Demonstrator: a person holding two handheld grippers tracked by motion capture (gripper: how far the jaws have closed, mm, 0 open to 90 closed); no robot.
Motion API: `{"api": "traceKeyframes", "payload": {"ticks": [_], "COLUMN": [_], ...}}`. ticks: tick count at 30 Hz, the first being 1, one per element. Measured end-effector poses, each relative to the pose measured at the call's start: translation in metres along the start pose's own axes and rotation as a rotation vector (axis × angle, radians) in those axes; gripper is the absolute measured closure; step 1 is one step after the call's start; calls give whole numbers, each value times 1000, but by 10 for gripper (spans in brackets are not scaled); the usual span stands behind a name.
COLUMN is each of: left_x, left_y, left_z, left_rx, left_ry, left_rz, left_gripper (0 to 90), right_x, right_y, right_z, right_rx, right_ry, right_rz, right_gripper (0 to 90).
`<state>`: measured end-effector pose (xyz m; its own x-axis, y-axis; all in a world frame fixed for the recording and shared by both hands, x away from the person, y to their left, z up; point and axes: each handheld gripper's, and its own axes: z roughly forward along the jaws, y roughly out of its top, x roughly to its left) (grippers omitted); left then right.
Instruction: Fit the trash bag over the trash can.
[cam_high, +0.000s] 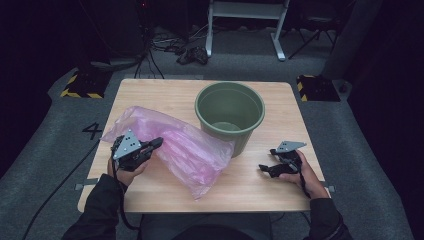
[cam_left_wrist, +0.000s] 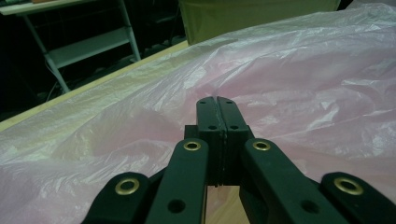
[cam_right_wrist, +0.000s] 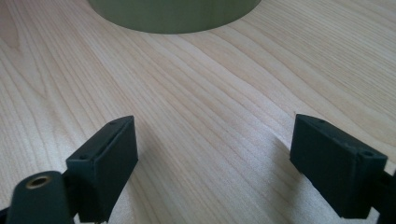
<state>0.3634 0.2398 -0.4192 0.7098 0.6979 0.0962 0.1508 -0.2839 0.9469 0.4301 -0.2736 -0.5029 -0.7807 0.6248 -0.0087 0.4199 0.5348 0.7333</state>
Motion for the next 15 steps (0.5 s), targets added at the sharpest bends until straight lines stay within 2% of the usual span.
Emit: {"api": "traceKeyframes", "payload": {"ticks": [11,15], "left_x": [3,3], "left_y": [9,13], "left_z": [-14,-16], "left_rx": [-69,-76], "left_ry": [9,14], "left_rz": [1,13], "left_gripper": [896,896], "right_x": [0,0], "right_y": [0,0], "right_z": [0,0], "right_rx": [0,-1], "right_ry": [1,1], "right_rz": [-1,-1], "right_gripper": [148,148]}}
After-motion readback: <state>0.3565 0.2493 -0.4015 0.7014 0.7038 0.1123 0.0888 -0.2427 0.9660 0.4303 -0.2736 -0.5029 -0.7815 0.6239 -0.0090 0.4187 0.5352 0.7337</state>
